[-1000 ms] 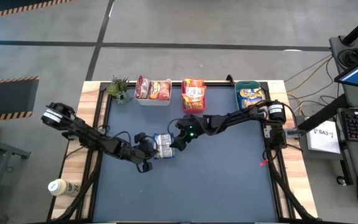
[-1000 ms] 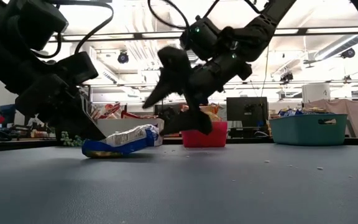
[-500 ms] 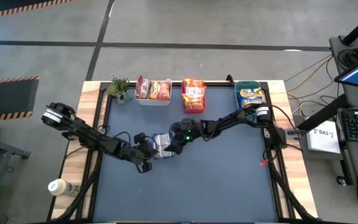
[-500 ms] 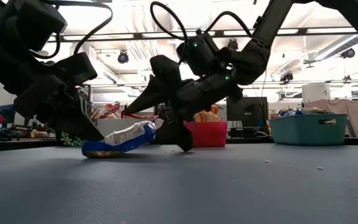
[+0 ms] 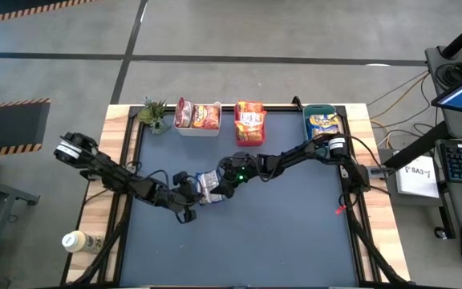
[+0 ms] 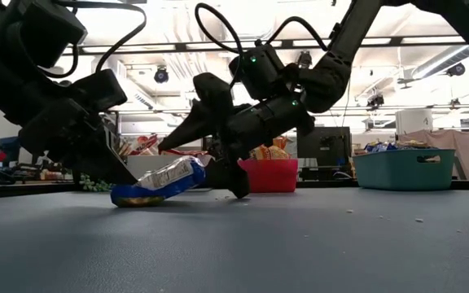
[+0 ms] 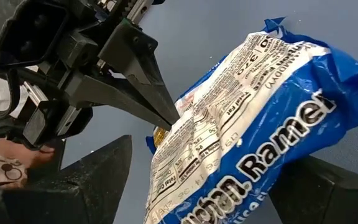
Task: Sort Maruchan noodles
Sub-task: Put the blue noodle pack into the green bin
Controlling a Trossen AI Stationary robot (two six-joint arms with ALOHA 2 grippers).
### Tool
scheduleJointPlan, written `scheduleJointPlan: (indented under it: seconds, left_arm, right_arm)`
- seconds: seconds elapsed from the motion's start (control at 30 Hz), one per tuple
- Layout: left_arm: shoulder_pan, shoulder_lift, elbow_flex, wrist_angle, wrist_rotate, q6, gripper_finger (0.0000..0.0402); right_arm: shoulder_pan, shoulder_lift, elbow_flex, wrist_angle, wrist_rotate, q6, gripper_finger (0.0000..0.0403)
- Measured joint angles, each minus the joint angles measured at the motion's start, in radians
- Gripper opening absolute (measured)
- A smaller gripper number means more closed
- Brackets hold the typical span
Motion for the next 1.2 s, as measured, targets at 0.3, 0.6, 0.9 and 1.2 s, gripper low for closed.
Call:
scheduleJointPlan:
  seconds: [0.3, 0.6, 0.9, 1.2]
  left_arm:
    - [0.000, 0.001, 0.000, 0.018, -0.018, 0.000, 0.0000]
    - [0.000, 0.001, 0.000, 0.046, -0.022, 0.020, 0.0000]
    - [0.000, 0.000, 0.000, 0.062, -0.023, 0.021, 0.0000]
    - [-0.003, 0.000, 0.001, 0.077, -0.022, 0.027, 0.0000]
  right_arm:
    - [0.000, 0.000, 0.000, 0.000, 0.003, 0.004, 0.0242]
    - [-0.002, 0.000, 0.000, 0.002, 0.005, 0.020, 0.0210]
    - [-0.002, 0.000, 0.000, 0.003, 0.007, 0.039, 0.0171]
    - [-0.004, -0.003, 0.000, 0.001, 0.006, 0.034, 0.0125]
